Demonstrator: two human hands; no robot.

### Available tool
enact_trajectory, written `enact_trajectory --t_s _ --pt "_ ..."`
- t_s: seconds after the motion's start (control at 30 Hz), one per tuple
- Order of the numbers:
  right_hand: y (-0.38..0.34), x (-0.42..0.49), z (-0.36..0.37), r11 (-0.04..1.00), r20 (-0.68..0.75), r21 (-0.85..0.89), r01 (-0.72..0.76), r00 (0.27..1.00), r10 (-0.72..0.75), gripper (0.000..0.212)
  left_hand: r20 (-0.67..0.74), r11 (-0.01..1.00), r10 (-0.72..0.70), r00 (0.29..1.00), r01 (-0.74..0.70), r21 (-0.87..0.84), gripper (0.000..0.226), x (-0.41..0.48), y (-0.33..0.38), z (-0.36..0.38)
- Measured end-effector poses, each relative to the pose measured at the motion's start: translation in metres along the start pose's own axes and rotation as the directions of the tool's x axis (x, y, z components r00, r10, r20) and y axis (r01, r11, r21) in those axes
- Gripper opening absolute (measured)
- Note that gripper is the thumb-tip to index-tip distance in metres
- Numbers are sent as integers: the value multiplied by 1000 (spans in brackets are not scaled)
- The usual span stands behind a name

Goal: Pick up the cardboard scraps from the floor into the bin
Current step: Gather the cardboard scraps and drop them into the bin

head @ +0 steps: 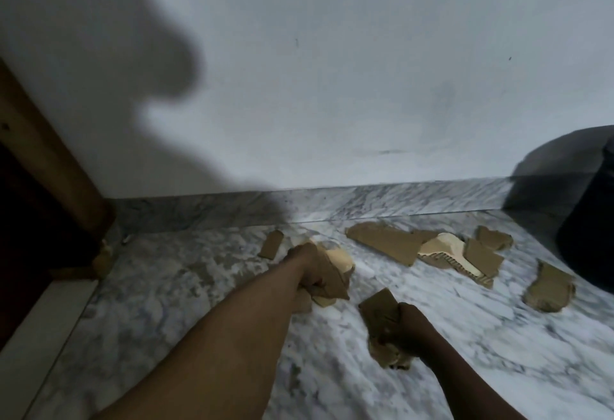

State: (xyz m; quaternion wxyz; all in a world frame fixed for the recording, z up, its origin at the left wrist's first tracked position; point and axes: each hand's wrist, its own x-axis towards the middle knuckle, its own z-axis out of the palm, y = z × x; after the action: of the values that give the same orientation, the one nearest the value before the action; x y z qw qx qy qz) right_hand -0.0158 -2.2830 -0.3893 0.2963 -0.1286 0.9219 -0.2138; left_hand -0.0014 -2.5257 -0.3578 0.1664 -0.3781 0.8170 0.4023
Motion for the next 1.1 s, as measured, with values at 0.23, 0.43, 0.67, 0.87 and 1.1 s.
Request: enact_trajectory --t_s 0.23,0.43,0.67,0.87,1.1 --pt "-22 16 -3 994 29 -68 83 996 -82 50 -100 947 137 986 -100 306 76 -5 -36 -17" --pt "-95 15 40 922 29 -264 283 958 -286 47 -380 973 -69 922 146 178 69 28 -96 -55" --pt "-143 49 66 886 -39 -290 361 921 -387 40 -335 963 44 941 50 266 67 58 -83 -76" --pt "-169 96 53 895 162 -348 279 958 -236 36 -197 950 27 980 36 310 70 79 -59 -76" --pt "-164 92 51 925 7 -335 182 982 -190 37 -107 974 -70 992 91 207 55 83 -54 -64"
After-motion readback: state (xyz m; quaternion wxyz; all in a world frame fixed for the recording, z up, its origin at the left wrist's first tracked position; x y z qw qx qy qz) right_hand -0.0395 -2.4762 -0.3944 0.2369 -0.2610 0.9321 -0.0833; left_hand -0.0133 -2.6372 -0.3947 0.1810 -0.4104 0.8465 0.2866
